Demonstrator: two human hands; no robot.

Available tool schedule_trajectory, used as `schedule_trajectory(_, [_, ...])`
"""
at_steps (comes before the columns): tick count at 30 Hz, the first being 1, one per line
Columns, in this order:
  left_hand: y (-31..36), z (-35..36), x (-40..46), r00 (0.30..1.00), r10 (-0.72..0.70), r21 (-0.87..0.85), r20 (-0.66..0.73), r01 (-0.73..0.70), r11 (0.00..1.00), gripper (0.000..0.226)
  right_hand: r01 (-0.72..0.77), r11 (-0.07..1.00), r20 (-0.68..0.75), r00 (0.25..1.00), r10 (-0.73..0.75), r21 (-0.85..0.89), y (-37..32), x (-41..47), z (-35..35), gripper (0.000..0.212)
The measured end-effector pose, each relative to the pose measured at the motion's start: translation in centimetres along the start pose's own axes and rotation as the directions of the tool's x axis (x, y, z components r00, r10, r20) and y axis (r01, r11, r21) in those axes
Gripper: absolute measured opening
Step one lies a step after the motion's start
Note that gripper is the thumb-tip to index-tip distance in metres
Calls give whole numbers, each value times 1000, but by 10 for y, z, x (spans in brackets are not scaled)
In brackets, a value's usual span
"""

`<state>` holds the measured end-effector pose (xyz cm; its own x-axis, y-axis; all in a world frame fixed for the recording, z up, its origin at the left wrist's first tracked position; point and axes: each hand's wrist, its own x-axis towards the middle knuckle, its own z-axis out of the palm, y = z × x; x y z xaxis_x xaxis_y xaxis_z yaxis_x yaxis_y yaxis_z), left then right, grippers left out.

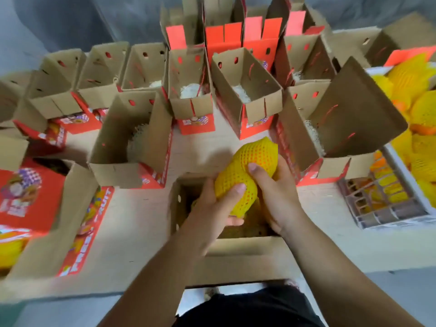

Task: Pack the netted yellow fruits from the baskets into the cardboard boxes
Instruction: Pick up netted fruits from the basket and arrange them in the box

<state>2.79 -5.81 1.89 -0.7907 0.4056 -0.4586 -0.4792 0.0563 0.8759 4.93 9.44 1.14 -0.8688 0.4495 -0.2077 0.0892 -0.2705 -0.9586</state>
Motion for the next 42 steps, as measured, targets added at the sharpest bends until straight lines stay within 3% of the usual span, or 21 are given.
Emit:
schedule_trajectory(2, [-8, -42, 0, 996, 66, 292, -52, -48, 955, 66, 1, 994, -7, 1000, -2, -110, 21, -5, 9, 51])
schedule_trajectory(4, [-12, -74, 4, 989, 141, 563, -36, -96, 821, 77, 67, 957, 54, 997, -53, -283, 29, -8, 5, 60])
schedule_trajectory(7, [-11, -90, 12, 989, 33, 698, 145, -126, 705, 70, 209, 816, 251, 965, -81, -539, 27, -8, -9, 78])
schedule_trajectory(9, [-8, -83, 21, 958, -32, 895, 283, -253, 367, 62, 260, 729, 337, 940, -42, -633, 24, -8, -15, 77])
schedule_trajectory(12, [-15, -63, 34, 922, -179, 932, 343, -358, -57, 48, 305, 629, 409, 912, 23, -715, 22, -10, -19, 70])
schedule_trajectory(13, [-20, -60, 39, 920, -245, 924, 305, -348, -158, 43, 314, 580, 418, 907, 52, -752, 22, -10, -20, 70])
schedule_trajectory(15, [-27, -58, 48, 903, -349, 903, 249, -347, -254, 38, 279, 508, 412, 896, 169, -815, 21, -10, -21, 71])
schedule_trajectory(17, [-26, -58, 56, 891, -370, 900, 261, -363, -239, 40, 225, 433, 394, 848, 353, -873, 17, -9, -21, 71])
schedule_trajectory(20, [-22, -55, 68, 902, -372, 915, 221, -323, -241, 66, 244, 269, 357, 753, 552, -932, 17, -2, -11, 65])
schedule_trajectory(22, [-28, -52, 72, 921, -330, 900, 207, -312, -305, 47, 264, 192, 325, 702, 634, -945, 21, 6, 3, 59])
schedule_trajectory(25, [-38, -57, 76, 928, -342, 932, 151, -249, -265, 32, 299, 74, 262, 656, 708, -951, 34, 16, 18, 48])
schedule_trajectory(27, [-43, -61, 79, 907, -410, 942, 102, -220, -253, 29, 329, 23, 254, 679, 688, -944, 48, 19, 24, 43])
schedule_trajectory(31, [-57, -55, 78, 897, -440, 814, 37, -283, -508, 38, 304, -23, 215, 725, 655, -952, 75, 16, 38, 41])
schedule_trajectory(33, [-55, -50, 78, 888, -458, 802, 45, -305, -513, 40, 314, -47, 210, 730, 650, -948, 75, 19, 43, 42])
schedule_trajectory(35, [-40, -50, 79, 889, -450, 871, 82, -283, -402, 38, 323, -28, 234, 739, 631, -946, 67, 22, 41, 45])
schedule_trajectory(36, [-31, -51, 78, 893, -430, 914, 137, -281, -293, 34, 302, 16, 249, 754, 608, -953, 61, 23, 36, 46])
schedule_trajectory(39, [-6, -46, 70, 918, -264, 955, 295, -295, 38, 20, 212, 282, 309, 878, 365, -936, 37, 12, 21, 35])
schedule_trajectory(42, [14, -13, 60, 939, -32, 924, 343, -331, 190, 16, 212, 461, 309, 940, 144, -862, 14, 1, 1, 23])
